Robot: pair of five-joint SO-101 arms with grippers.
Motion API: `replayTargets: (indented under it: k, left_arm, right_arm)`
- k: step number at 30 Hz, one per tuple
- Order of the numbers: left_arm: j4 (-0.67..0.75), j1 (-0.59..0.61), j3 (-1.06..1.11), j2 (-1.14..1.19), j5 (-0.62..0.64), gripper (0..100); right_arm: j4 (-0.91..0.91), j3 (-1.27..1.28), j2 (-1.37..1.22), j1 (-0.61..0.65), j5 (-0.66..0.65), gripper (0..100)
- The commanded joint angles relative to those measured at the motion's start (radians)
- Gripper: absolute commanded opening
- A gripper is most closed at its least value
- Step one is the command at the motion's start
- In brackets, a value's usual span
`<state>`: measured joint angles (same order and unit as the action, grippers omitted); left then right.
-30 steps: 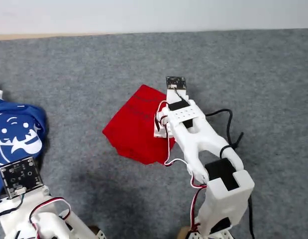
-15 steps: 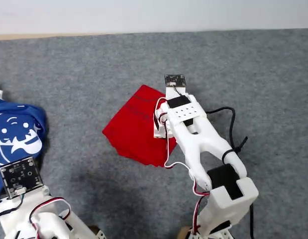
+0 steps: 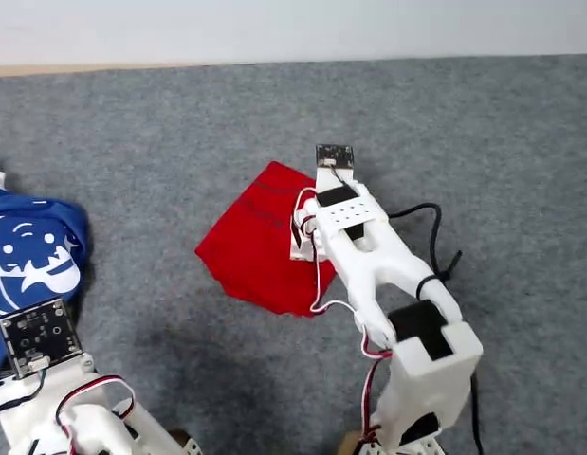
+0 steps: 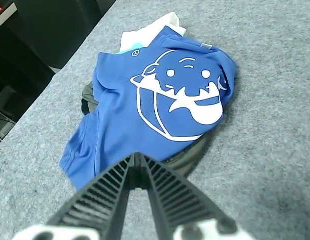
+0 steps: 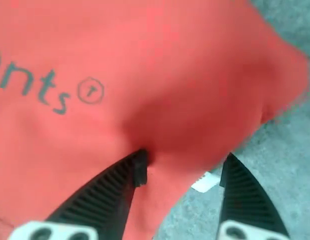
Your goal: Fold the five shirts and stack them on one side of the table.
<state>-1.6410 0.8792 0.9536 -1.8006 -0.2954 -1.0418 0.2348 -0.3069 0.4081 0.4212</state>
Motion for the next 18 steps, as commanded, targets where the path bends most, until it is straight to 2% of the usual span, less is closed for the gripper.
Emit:
replayTargets:
  k: [1, 9, 18]
  left_arm:
    - [0.021, 0.002, -0.002, -0.003, -0.008, 0]
    - [0.021, 0.0, -0.002, -0.003, -0.008, 0]
    - [0.021, 0.0, -0.002, -0.003, -0.008, 0]
  right_arm:
    - [0.064, -0.052, -0.027, 0.016, 0.011, 26.0]
    - [0.166, -0.052, -0.067, 0.07, 0.031, 25.9]
    - [0.185, -0.054, -0.07, 0.124, 0.054, 25.9]
